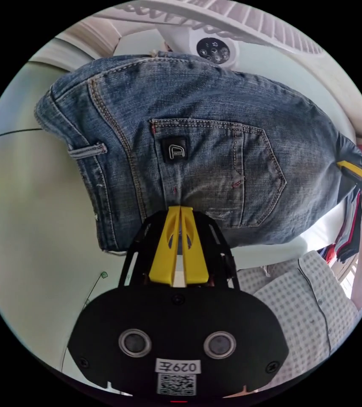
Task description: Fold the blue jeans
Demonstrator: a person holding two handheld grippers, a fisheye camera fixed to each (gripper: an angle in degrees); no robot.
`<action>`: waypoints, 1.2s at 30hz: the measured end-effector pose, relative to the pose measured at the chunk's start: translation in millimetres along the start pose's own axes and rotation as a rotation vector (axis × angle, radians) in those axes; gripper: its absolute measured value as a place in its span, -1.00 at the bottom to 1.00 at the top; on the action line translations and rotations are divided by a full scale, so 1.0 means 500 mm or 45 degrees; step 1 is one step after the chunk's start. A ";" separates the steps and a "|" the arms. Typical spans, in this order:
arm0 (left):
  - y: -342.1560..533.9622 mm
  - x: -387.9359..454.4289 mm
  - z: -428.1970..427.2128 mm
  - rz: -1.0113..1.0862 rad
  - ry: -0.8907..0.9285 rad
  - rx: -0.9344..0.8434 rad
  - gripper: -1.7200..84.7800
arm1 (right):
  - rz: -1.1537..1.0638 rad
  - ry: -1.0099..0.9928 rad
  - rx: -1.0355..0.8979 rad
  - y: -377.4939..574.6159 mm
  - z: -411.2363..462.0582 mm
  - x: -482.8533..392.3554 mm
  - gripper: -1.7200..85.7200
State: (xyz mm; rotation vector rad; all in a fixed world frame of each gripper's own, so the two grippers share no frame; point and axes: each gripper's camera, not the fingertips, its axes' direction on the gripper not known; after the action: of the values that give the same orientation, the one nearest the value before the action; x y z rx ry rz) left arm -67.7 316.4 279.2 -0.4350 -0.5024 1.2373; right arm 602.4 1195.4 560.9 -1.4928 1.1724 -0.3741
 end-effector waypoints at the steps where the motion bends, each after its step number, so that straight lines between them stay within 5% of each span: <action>1: 0.012 0.001 0.005 0.008 -0.004 -0.004 -0.98 | -0.003 0.017 -0.007 0.001 -0.003 -0.012 -0.97; 7: 0.162 -0.051 0.065 0.118 0.190 0.017 -0.98 | -0.055 0.000 -0.040 0.031 -0.039 -0.105 -0.96; 11: 0.289 -0.151 0.014 0.021 0.278 0.276 -0.98 | -0.465 -0.063 0.394 0.011 -0.252 -0.258 -0.92; 15: 0.351 -0.215 0.008 0.040 0.460 0.350 -0.98 | -0.815 -0.058 0.595 -0.135 -0.395 -0.487 -0.68; 19: 0.391 -0.234 0.016 0.050 0.539 0.425 -0.98 | -1.027 -0.125 0.543 -0.297 -0.421 -0.663 -0.63; 23: 0.433 -0.228 0.018 0.114 0.556 0.480 -0.91 | -1.118 -0.073 0.195 -0.456 -0.324 -0.804 -0.75; 27: 0.467 -0.217 0.011 0.138 0.472 0.475 -0.63 | -1.267 -0.194 0.407 -0.352 -0.356 -0.784 -0.91; 36: 0.526 -0.140 -0.088 0.523 0.147 0.612 -0.54 | -1.416 -0.780 0.234 -0.121 -0.459 -0.635 -0.94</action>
State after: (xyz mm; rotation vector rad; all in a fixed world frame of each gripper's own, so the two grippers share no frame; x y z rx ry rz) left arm -263.3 319.0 85.1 -0.1996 -0.0026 1.6616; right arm 310.3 1316.6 799.8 -1.7957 -0.2483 -0.6647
